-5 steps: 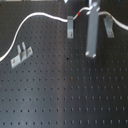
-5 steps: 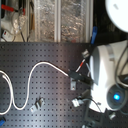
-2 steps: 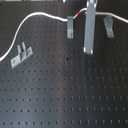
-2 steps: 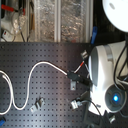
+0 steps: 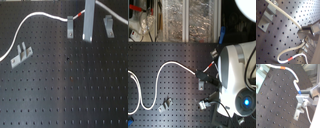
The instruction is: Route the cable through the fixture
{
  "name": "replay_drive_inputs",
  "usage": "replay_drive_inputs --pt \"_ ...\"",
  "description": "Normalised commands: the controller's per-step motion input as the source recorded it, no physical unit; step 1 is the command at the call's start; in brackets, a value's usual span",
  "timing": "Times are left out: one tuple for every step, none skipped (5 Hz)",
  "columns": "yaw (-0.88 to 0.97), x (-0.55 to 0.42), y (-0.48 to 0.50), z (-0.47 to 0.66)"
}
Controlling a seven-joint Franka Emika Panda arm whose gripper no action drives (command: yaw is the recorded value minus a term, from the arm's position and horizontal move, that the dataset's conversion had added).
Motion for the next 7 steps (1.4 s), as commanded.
replay_drive_inputs --pt "0.0 0.0 0.0 0.02" --pt "0.0 0.001 0.001 0.08" --pt "0.0 -0.109 -0.155 0.12" --pt "0.0 -0.002 -0.008 0.01" --pt "0.0 -0.351 -0.167 0.4" --pt "-0.26 -0.27 -0.141 0.5" --pt "0.0 0.004 0.017 0.0"
